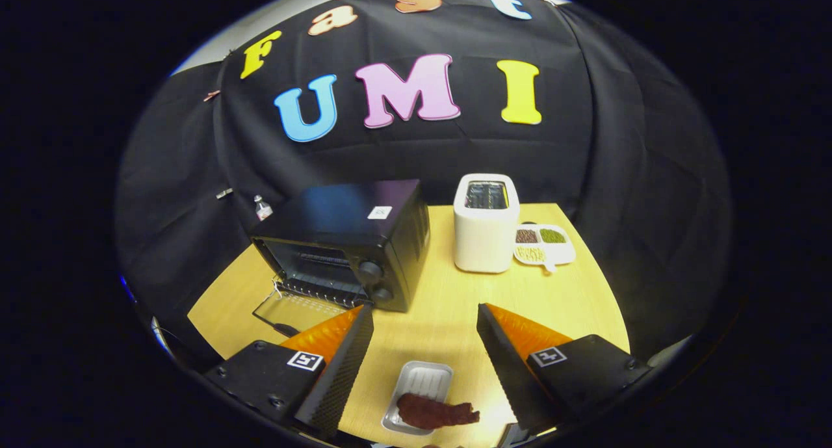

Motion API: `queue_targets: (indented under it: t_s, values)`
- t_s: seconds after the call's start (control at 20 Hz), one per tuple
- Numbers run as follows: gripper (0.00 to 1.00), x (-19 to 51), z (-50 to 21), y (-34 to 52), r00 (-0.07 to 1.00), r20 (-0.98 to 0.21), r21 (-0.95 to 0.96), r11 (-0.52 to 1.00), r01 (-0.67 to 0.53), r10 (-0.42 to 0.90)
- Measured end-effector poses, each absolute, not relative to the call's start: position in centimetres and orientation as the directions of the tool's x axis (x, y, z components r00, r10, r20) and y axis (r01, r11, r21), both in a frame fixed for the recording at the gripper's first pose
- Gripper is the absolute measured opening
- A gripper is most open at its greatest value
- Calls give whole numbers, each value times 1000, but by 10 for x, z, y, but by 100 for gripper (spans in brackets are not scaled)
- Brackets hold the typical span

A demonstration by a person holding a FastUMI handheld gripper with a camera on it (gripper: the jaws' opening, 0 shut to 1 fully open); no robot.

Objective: Open the toaster oven, put the food inside, and close the toaster oven door.

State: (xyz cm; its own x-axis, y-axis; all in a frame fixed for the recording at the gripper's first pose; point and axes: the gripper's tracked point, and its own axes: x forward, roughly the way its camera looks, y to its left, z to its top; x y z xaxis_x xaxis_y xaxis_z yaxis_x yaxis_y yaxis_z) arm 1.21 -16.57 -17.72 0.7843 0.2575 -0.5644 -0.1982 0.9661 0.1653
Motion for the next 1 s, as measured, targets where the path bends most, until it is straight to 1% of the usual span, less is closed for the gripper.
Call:
queue_targets:
  t_s: [0.2, 0.3, 0.6, 0.85, 1.0]
  values:
    - [99, -2, -199, -188, 730, -627, 216, 961, -173, 272]
    - [99, -16, -216, -195, 679, -676, 252, 956, -152, 286]
    - [99, -57, -268, -210, 534, -775, 400, 916, 1, 338]
    - [97, -80, -296, -213, 453, -804, 482, 868, 120, 384]
    - [96, -85, -304, -208, 427, -804, 517, 842, 155, 415]
